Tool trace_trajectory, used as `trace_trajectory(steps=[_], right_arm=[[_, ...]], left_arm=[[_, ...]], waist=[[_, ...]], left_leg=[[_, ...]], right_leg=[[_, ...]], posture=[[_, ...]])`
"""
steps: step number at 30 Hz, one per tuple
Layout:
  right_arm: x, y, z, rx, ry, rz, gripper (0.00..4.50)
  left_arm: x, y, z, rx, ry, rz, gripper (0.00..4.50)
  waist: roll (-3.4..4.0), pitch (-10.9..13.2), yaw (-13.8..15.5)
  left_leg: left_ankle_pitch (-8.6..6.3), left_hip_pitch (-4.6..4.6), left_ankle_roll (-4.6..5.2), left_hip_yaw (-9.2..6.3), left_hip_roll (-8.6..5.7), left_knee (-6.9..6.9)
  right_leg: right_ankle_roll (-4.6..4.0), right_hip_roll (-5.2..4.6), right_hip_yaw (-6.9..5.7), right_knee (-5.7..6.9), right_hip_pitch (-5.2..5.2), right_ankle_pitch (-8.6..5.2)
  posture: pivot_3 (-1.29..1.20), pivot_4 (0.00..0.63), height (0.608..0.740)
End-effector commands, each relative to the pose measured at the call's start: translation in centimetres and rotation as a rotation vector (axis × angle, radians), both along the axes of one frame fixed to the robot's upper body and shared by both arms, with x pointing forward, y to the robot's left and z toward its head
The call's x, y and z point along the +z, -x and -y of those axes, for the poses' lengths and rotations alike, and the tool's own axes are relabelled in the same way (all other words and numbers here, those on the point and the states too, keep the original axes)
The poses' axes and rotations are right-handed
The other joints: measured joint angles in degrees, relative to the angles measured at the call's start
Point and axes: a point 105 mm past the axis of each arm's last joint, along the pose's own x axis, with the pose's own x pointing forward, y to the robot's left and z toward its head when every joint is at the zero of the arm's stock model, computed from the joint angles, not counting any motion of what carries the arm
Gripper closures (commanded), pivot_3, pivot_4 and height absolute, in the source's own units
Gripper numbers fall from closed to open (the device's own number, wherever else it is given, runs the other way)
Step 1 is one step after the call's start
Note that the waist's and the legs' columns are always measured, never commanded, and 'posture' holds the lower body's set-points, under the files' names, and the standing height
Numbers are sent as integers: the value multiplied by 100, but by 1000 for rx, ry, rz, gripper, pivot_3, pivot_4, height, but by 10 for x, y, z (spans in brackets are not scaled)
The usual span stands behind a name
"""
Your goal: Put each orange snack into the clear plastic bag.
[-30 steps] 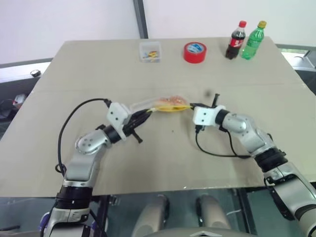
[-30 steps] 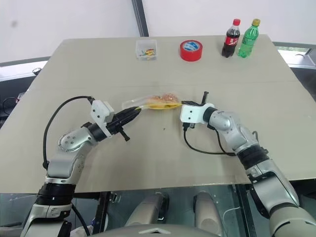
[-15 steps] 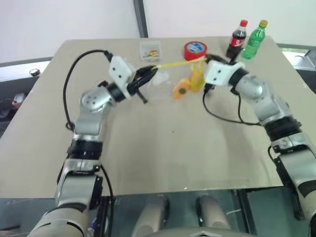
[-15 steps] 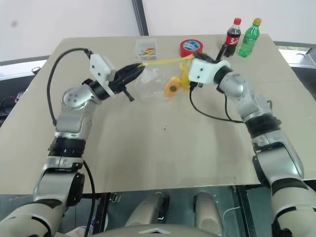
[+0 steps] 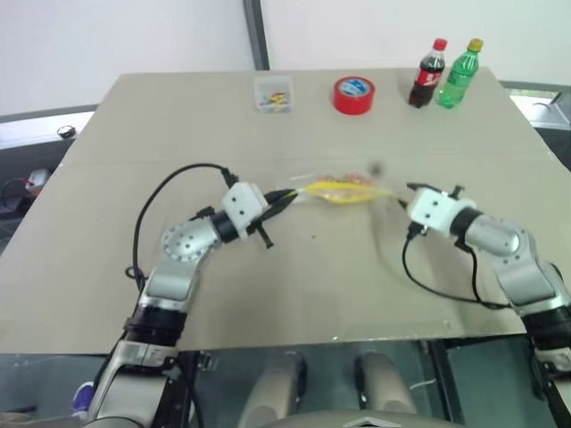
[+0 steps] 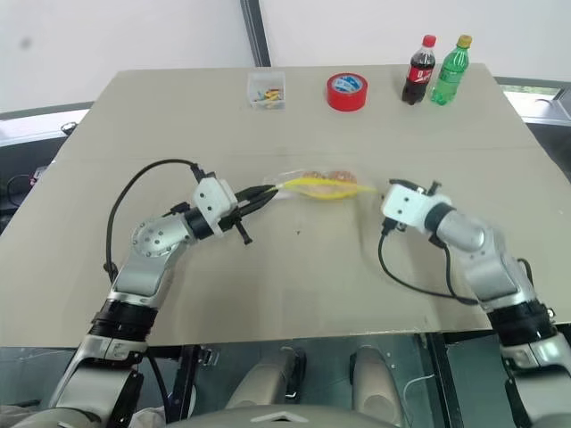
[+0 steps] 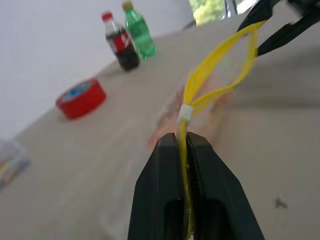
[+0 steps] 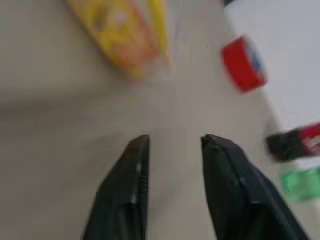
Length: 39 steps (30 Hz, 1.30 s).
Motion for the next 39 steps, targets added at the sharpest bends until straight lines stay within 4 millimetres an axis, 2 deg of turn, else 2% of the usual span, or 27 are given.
trace_trajectory(steps=[1, 3, 7, 11, 25, 27, 29, 39], right_arm=[[47, 22, -42, 188, -44, 93, 2933], [54, 25, -55, 222, -35, 109, 2933], [62, 31, -106, 371, -39, 126, 2933], [60, 29, -129, 426, -48, 102, 2933], [54, 21, -146, 484, 18, 115, 2933], [54, 21, -148, 491, 23, 126, 3313], [54, 21, -150, 500, 34, 143, 3978], [51, 21, -152, 509, 69, 168, 3978]], left_arm=[[18, 2, 9, -21, -28, 101, 4500], [17, 2, 9, -20, -34, 105, 4500], [16, 3, 13, -46, -91, 148, 4500], [14, 6, 14, -69, -127, 193, 4500], [10, 13, 5, -66, -109, 258, 4500], [9, 13, 4, -64, -103, 252, 4500], [9, 12, 3, -59, -99, 249, 4500], [10, 13, 2, -51, -81, 250, 4500]], waist=[[1, -1, -38], [0, -1, -51], [-2, -2, -43], [-2, -2, 18], [-2, -2, 79], [-2, -2, 80], [-2, -2, 78], [-2, -3, 75]], left_leg=[[0, 3, 0, 2, 0, 0], [1, 6, -2, 3, 2, 2], [5, 4, -10, -1, 1, 4], [6, -4, -11, -5, -2, 6], [6, -7, -12, -10, -4, 5], [6, -7, -11, -10, -4, 5], [6, -7, -12, -10, -4, 5], [6, -7, -12, -10, -4, 5]], right_leg=[[0, 0, 2, 5, 0, 0], [0, 1, 2, 8, 1, 0], [0, 0, -4, 7, 1, 0], [0, -4, -7, 2, -2, 0], [0, -3, -14, -7, -3, 0], [0, -3, -14, -7, -3, 0], [0, -3, -14, -7, -3, 0], [0, -2, -14, -7, -3, 0]], posture=[[0, 150, 740], [0, 150, 740], [0, 150, 740], [0, 150, 740], [0, 150, 740], [0, 150, 740], [0, 150, 740], [0, 150, 740]])
